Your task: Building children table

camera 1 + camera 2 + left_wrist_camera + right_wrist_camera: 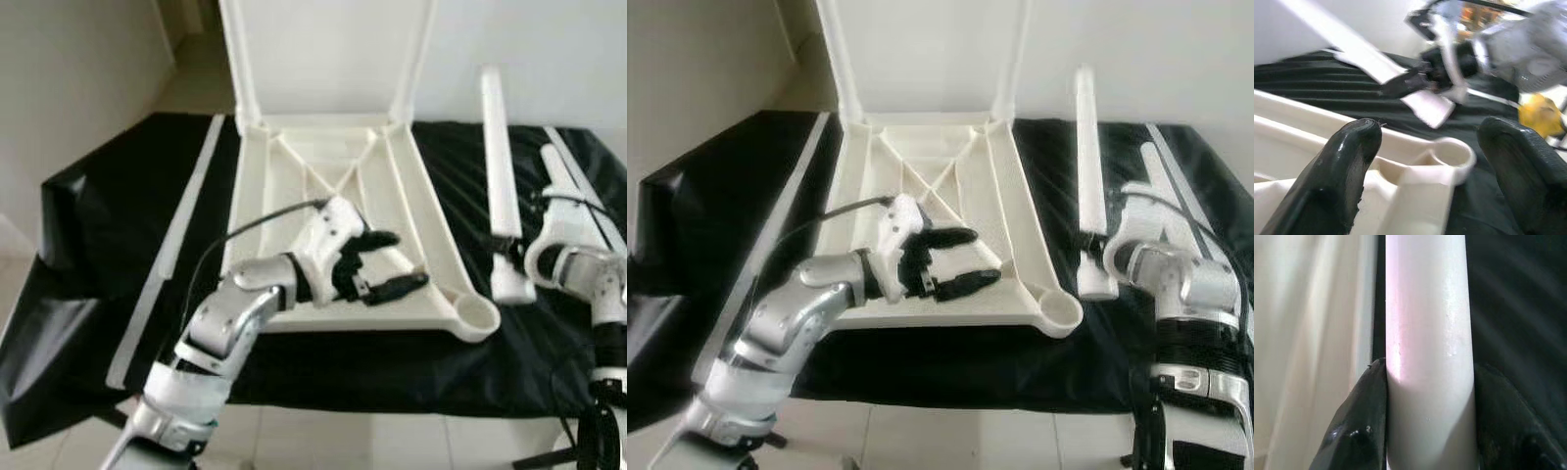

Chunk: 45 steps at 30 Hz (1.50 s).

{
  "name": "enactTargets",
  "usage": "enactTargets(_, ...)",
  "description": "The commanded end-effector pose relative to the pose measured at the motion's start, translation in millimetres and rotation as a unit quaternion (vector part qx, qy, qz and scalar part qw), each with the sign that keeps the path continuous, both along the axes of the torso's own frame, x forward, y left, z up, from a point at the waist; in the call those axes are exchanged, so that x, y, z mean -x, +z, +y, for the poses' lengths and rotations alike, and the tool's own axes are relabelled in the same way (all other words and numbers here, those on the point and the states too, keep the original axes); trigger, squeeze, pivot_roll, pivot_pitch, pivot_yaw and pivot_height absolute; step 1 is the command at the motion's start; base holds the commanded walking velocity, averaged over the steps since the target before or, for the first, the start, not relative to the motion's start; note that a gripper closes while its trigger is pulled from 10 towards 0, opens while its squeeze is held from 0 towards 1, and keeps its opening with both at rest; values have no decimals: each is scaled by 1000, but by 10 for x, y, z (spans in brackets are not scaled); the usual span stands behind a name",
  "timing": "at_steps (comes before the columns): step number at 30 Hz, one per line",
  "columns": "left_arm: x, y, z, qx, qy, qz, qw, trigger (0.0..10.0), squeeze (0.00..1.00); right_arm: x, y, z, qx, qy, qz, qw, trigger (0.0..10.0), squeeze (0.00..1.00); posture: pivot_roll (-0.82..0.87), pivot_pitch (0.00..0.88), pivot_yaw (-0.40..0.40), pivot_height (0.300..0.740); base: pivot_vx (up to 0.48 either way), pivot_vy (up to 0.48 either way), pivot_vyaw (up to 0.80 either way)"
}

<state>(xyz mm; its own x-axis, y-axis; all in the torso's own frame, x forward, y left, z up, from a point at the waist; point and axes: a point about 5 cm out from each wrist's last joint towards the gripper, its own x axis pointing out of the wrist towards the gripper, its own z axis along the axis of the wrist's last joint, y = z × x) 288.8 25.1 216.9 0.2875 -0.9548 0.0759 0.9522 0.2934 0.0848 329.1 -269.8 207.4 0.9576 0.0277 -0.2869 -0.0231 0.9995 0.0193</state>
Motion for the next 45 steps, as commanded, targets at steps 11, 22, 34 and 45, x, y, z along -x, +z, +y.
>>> enactTargets(11, -426, 75, 46, 0, 143, -6, 990, 10000, 0, 259, 280, 265, -6, 127, -166, 978, 10000, 0, -44, 8, -21, 740, 0, 0, 0)
enactTargets(22, -700, 121, 4, -9, 221, 24, 975, 10000, 0, 363, 168, 592, -32, 164, -208, 964, 10000, 0, -48, 0, 1, 740, 0, 0, 0)
enactTargets(34, -643, 286, -140, 89, 101, 130, 982, 10000, 0, 391, -30, 754, -37, 164, -202, 965, 10000, 0, -46, 0, 6, 740, 0, 0, 0)
enactTargets(45, -352, 425, -300, 123, -88, 150, 977, 2275, 0, 397, -112, 843, -18, 206, -193, 959, 10000, 0, -29, 0, -7, 740, 0, 0, 0)
